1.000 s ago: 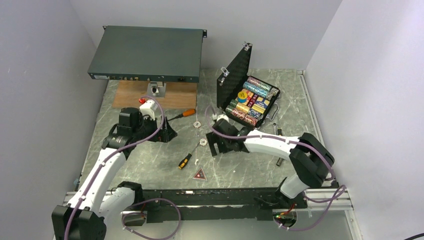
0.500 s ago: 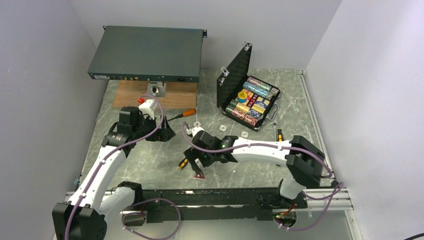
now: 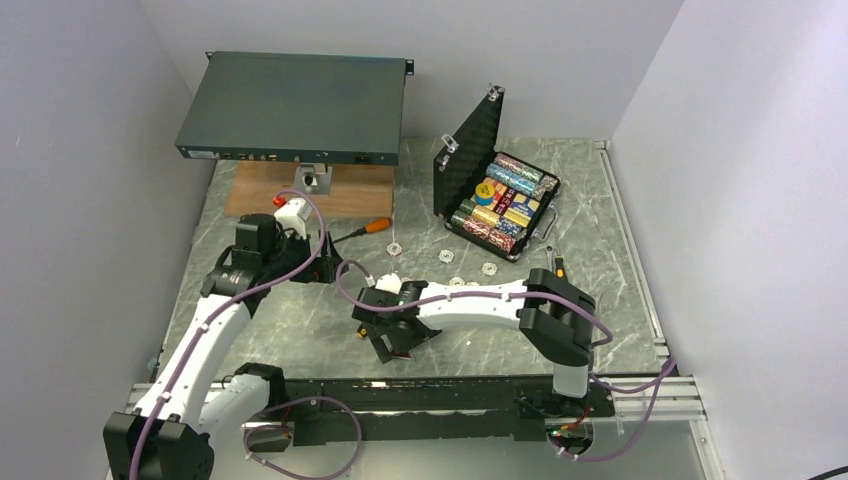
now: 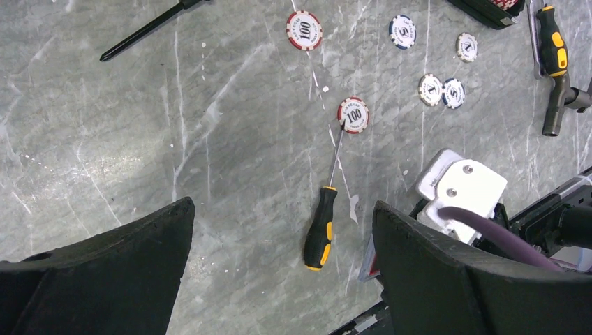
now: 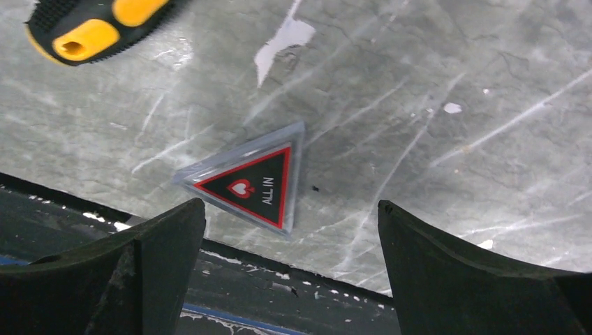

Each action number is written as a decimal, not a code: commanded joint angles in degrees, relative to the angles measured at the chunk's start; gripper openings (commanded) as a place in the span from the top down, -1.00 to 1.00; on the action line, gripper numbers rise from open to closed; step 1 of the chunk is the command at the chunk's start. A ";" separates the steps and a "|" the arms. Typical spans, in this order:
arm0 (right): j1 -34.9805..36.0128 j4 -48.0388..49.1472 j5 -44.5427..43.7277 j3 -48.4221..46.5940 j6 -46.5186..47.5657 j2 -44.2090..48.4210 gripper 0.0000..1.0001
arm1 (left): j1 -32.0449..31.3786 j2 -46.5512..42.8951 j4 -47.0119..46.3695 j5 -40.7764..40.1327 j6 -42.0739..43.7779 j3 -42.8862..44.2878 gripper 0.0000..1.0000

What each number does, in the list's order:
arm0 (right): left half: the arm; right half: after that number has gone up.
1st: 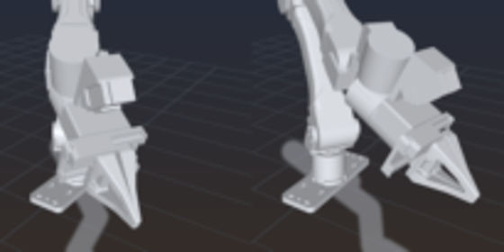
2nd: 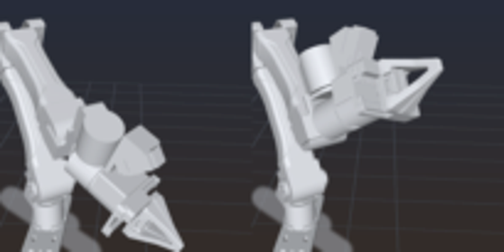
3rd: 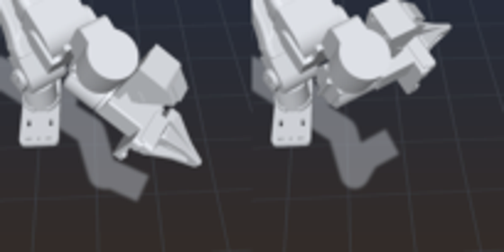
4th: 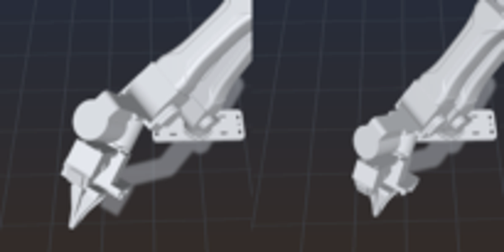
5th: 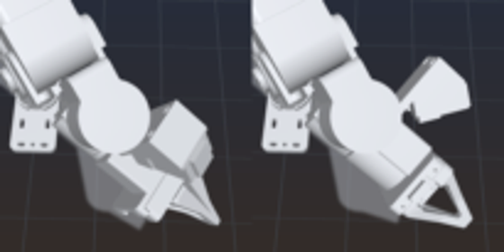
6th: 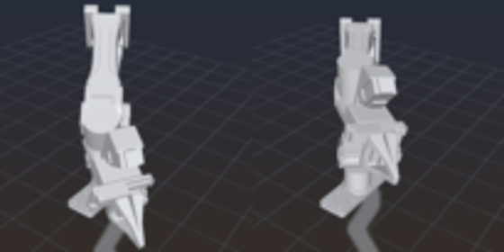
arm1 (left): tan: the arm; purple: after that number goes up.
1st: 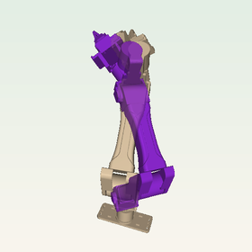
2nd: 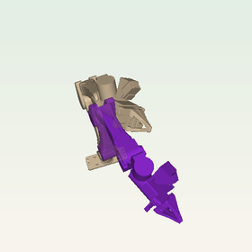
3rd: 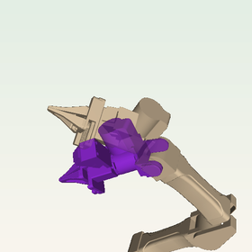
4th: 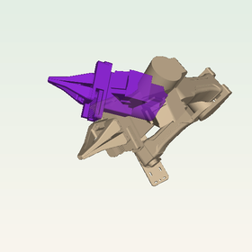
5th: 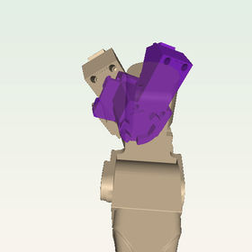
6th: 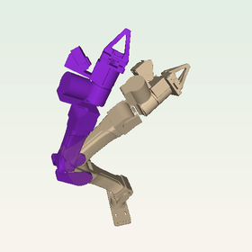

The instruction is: Pack up texas hold em set

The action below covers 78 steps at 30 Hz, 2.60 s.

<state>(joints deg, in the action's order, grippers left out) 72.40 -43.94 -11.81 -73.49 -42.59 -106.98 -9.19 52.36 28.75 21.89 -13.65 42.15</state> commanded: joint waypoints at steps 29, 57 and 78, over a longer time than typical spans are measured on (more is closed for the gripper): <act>1.96 -4.65 3.87 -10.04 -14.74 -8.35 -0.71 | -3.03 -5.61 0.02 0.62 -0.78 1.35 -0.98; -0.42 -8.28 2.87 -12.16 -17.15 -10.76 -0.57 | -4.78 -6.22 0.42 0.00 -0.57 1.53 -0.98; -2.14 -6.34 -7.23 -7.29 -16.89 -1.63 0.64 | -4.89 -5.89 0.51 -0.18 -0.39 1.53 -0.98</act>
<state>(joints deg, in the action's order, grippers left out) 71.33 -50.46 -10.83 -82.02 -59.42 -114.87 -13.65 46.85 29.87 20.23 -14.26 42.15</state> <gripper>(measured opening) 0.654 0.990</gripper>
